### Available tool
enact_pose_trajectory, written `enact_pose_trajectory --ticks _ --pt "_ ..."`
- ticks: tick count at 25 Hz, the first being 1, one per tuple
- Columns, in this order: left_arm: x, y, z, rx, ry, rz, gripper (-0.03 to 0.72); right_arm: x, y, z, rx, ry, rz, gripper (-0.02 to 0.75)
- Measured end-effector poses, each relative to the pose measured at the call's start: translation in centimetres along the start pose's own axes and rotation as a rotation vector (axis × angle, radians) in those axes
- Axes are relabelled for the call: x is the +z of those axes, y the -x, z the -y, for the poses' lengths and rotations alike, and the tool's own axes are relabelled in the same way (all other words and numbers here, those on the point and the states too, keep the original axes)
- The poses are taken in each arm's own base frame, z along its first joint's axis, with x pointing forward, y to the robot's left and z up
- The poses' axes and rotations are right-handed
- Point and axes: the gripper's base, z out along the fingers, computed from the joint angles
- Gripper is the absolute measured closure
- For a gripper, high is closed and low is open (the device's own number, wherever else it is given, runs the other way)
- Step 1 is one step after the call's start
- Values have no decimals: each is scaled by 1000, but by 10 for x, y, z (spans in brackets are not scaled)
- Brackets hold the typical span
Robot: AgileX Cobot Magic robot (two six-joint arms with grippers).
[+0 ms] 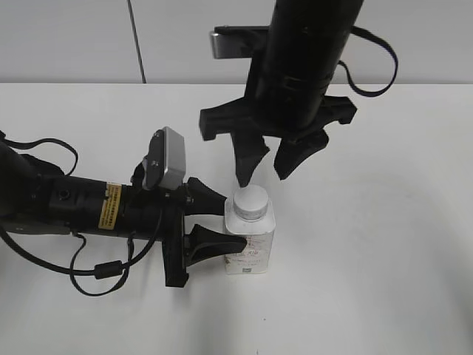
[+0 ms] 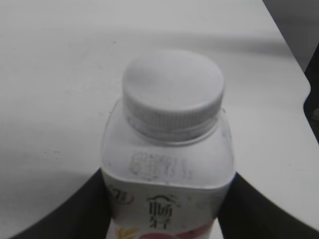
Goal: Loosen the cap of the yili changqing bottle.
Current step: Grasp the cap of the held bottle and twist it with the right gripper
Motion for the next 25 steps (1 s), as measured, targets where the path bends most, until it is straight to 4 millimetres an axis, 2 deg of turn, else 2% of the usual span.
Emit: enact_pose_trajectory --ticks 4,7,10,25 --pt "0 0 0 0 0 0 298 9 -5 -17 -12 15 -28 311" --pt "0 0 0 0 0 0 298 11 -6 -20 -14 20 -34 222" --pt "0 0 0 0 0 0 298 13 -5 -18 -5 2 -34 170" --pt "0 0 0 0 0 0 300 44 5 -11 32 -89 -72 163"
